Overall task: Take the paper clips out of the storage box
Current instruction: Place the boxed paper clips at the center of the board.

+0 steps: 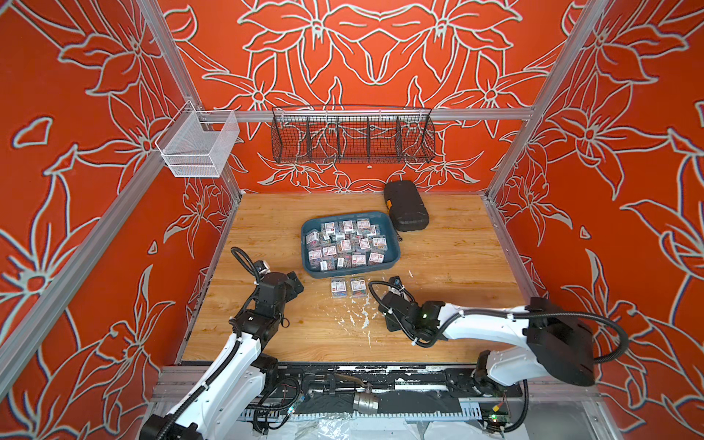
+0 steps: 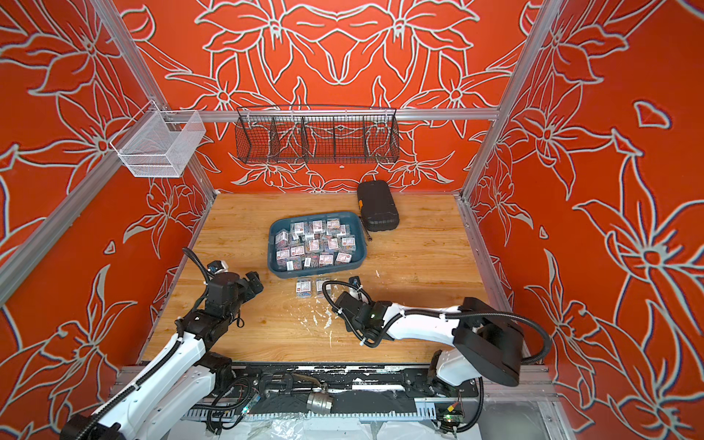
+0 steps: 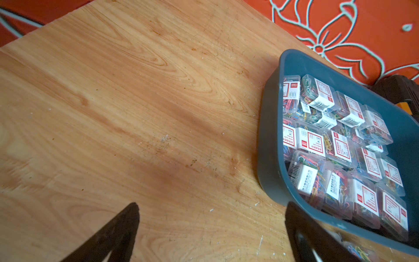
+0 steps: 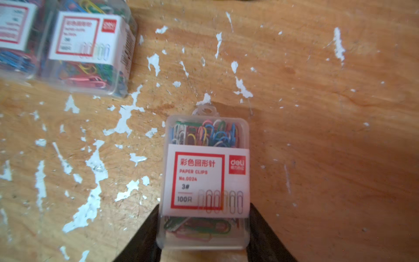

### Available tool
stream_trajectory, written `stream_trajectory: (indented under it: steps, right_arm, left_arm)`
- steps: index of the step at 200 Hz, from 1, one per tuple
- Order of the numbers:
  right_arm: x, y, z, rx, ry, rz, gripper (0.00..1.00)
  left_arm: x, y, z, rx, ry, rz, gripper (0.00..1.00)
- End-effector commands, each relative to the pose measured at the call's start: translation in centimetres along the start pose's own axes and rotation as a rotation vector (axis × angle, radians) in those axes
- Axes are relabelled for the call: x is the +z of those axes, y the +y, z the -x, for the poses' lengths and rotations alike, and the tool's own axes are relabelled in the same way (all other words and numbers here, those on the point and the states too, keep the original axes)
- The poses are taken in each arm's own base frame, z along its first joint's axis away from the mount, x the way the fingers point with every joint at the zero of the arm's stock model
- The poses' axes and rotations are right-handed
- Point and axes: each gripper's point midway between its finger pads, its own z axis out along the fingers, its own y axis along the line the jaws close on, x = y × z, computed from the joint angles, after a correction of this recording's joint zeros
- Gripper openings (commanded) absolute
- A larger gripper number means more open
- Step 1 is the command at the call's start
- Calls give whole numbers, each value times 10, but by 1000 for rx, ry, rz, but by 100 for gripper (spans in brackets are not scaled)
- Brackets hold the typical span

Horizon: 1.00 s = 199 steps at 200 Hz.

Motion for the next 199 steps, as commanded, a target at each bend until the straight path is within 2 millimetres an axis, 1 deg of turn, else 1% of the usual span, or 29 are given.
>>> stream_trajectory:
  steps: [1, 25, 36, 55, 77, 95, 112, 132, 157, 190, 199]
  right_arm:
    - [11, 19, 8, 48, -18, 26, 43]
    - [25, 34, 13, 35, -10, 26, 43]
    - [27, 38, 18, 25, -8, 10, 42]
    - [27, 46, 31, 22, -28, -2, 43]
    - [25, 43, 41, 22, -53, -48, 44]
    - [24, 38, 44, 24, -58, -79, 44]
    - [23, 38, 45, 23, -64, -77, 45]
    - [23, 41, 49, 24, -85, -69, 50]
    - [28, 44, 56, 14, -99, -81, 50]
    - [34, 53, 68, 15, -108, -70, 50]
    - [35, 53, 68, 13, -105, -85, 54]
  left_arm:
    - [-4, 10, 0, -30, -25, 22, 97]
    - [-9, 14, 1, -51, -59, 10, 97]
    - [-11, 13, 1, -54, -68, -2, 97]
    - [-12, 15, 1, -60, -78, -9, 97]
    - [-12, 13, 1, -56, -79, -16, 97]
    - [-11, 13, 1, -52, -75, -12, 97]
    - [-10, 12, 2, -49, -71, -8, 97]
    - [-9, 12, 1, -48, -66, -7, 97]
    - [-9, 12, 1, -48, -68, -6, 97]
    - [-8, 12, 1, -47, -65, -5, 97]
    - [-8, 11, 2, -47, -66, -5, 97]
